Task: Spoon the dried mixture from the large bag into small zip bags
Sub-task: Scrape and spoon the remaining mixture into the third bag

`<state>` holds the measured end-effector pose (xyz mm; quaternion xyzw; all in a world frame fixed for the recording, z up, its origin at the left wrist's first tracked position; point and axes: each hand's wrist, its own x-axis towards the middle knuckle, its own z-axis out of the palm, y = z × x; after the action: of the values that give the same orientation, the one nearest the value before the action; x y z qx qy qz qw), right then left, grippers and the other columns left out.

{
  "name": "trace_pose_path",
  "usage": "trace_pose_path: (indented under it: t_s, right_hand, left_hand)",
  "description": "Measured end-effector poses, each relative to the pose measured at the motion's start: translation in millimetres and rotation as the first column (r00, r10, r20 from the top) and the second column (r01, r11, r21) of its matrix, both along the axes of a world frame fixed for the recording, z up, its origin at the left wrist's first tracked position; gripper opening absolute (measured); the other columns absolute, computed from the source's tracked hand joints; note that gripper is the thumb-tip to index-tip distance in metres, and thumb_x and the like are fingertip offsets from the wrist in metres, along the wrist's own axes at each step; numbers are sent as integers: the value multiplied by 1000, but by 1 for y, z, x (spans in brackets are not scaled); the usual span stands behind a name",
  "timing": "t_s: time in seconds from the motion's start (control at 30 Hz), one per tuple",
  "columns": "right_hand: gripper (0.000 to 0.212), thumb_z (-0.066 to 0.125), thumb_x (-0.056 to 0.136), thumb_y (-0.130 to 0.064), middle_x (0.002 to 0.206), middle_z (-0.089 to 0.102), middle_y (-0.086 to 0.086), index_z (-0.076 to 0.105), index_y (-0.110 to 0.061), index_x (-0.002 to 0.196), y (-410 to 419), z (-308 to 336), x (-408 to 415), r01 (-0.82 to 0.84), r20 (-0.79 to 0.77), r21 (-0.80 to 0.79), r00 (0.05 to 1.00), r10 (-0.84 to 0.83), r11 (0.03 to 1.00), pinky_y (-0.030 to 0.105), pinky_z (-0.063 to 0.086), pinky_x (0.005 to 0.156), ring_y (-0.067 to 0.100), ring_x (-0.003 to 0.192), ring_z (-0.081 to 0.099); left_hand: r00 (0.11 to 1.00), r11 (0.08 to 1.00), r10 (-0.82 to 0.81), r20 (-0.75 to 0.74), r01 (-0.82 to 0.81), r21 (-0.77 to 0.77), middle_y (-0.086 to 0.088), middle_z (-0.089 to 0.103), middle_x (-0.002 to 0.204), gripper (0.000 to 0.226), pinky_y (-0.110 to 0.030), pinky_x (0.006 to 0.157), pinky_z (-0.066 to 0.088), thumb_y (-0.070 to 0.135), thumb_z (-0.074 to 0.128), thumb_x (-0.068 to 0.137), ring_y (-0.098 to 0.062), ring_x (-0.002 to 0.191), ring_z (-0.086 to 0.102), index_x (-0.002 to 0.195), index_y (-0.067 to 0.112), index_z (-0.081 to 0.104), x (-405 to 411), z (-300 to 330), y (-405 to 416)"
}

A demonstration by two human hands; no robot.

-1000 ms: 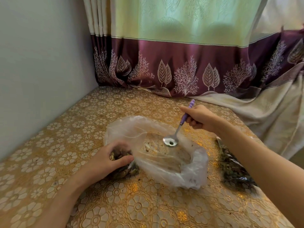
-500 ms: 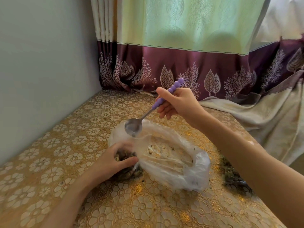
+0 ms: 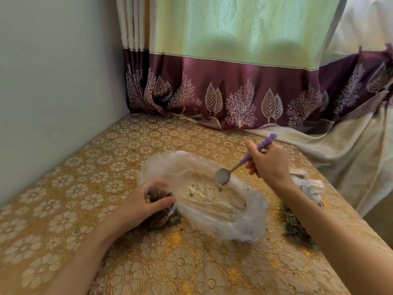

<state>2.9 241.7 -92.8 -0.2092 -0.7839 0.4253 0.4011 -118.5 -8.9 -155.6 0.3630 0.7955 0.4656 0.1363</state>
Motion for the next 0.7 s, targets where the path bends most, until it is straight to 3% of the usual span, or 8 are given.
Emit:
trace_pose_path:
  t_s: [0.1, 0.27, 0.57, 0.7]
  right_hand:
    - [42, 56, 95, -24, 51, 63, 5, 63, 3, 64, 5, -8, 3, 63, 67, 108, 995, -71, 992, 13, 39, 35, 5, 30, 50]
    - [40, 56, 95, -26, 52, 63, 2, 62, 2, 66, 9, -15, 0, 107, 57, 147, 992, -116, 983, 11, 37, 34, 3, 32, 52]
    - [49, 53, 95, -28, 51, 65, 8, 66, -2, 55, 23, -34, -14, 103, 162, -225, 985, -67, 969, 16, 35, 33, 8, 34, 49]
    - [49, 53, 95, -30, 51, 65, 8, 66, -3, 55, 13, -35, -23, 68, 175, -247, 984, -24, 967, 16, 35, 33, 5, 34, 49]
  left_hand:
    - [1000, 1000, 9, -6, -9, 0, 11, 60, 99, 45, -13, 66, 36, 57, 59, 60, 1, 90, 52, 102, 40, 54, 0, -1, 0]
    - [1000, 1000, 21, -4, -21, 10, 11, 61, 97, 47, -13, 67, 37, 56, 60, 61, 1, 89, 53, 103, 37, 56, -1, -1, 0]
    - [997, 997, 49, 58, -53, 56, 13, 61, 100, 51, -18, 72, 42, 52, 63, 60, 1, 93, 53, 106, 30, 60, -1, -2, 0]
    - [996, 998, 46, 77, -50, 48, 12, 61, 104, 52, -21, 75, 42, 53, 62, 61, -2, 96, 53, 108, 30, 59, -3, -2, 0]
